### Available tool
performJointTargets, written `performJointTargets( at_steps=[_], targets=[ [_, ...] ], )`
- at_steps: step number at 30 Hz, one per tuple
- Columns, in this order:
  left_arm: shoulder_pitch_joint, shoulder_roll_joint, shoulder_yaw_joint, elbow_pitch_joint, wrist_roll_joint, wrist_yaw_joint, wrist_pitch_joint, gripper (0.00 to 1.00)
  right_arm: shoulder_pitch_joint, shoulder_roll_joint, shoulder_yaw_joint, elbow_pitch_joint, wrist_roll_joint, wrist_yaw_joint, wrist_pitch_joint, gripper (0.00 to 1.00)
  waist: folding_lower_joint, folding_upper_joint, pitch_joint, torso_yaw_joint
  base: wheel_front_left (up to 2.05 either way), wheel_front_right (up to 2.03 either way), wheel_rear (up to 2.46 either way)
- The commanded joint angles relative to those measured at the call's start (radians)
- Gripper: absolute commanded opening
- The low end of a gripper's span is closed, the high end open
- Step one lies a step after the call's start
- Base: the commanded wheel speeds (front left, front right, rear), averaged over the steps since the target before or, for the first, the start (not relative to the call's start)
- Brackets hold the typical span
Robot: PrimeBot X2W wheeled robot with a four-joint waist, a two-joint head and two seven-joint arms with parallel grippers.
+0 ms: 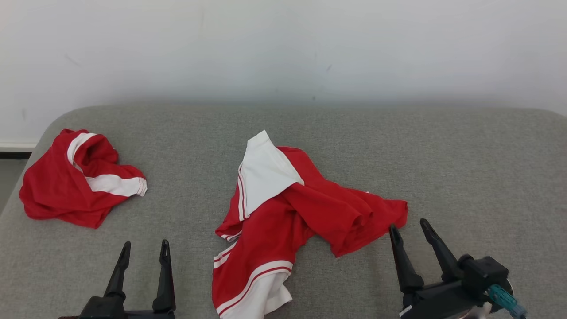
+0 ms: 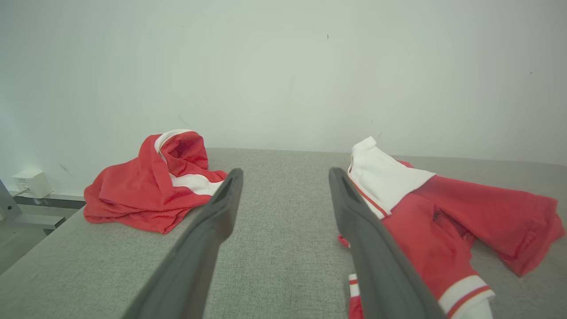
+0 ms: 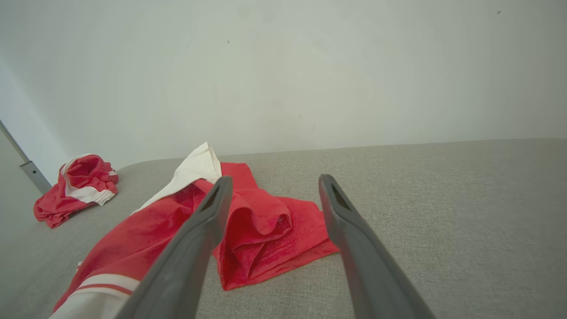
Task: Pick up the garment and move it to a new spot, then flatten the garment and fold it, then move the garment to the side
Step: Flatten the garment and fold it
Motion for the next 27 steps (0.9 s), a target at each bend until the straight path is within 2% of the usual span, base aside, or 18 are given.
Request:
performJointTargets(
  at_steps=[1, 8, 18, 19, 20, 23, 27],
  targets=[
    [-0.013, -0.001, -0.003, 0.004, -0.003, 0.000, -0.003, 1.00, -0.030, -0.007, 0.019, 0.023, -0.006, -0.003, 0.003, 1.00, 0.0000, 0.0000, 0.016, 0.022, 0.00, 0.00, 0.00],
    [-0.044, -0.001, -0.024, 0.015, -0.014, -0.002, -0.003, 1.00, -0.172, -0.019, 0.102, 0.194, -0.029, -0.002, 0.017, 1.00, 0.0000, 0.0000, 0.048, 0.084, 0.00, 0.00, 0.00],
    [-0.069, -0.002, -0.045, 0.028, -0.028, -0.002, -0.003, 1.00, -0.328, -0.015, 0.136, 0.483, -0.049, -0.003, 0.009, 1.00, 0.0000, 0.0000, 0.091, 0.152, 0.00, 0.00, 0.00],
    [-0.071, -0.001, -0.045, 0.030, -0.029, -0.001, -0.003, 1.00, -0.337, -0.009, 0.137, 0.512, -0.040, -0.003, 0.009, 0.47, 0.0000, 0.0000, 0.092, 0.154, 0.00, 0.00, 0.00],
    [-0.073, -0.001, -0.044, 0.032, -0.031, 0.001, -0.003, 1.00, -0.344, -0.005, 0.144, 0.535, -0.033, -0.003, 0.008, 0.00, 0.0000, 0.0000, 0.093, 0.156, 0.00, 0.00, 0.00],
    [-0.079, -0.001, -0.043, 0.032, -0.033, 0.007, -0.003, 1.00, -0.372, -0.004, 0.159, 0.574, -0.020, -0.003, -0.003, 0.00, 0.0000, 0.0000, 0.094, 0.155, 0.00, 0.00, 0.00],
    [-0.063, -0.002, -0.030, 0.029, -0.033, 0.013, -0.003, 1.00, -0.384, -0.019, 0.153, 0.524, -0.005, -0.003, -0.010, 0.00, 0.0000, 0.0000, 0.083, 0.128, 0.00, 0.00, 0.00]
  ],
)
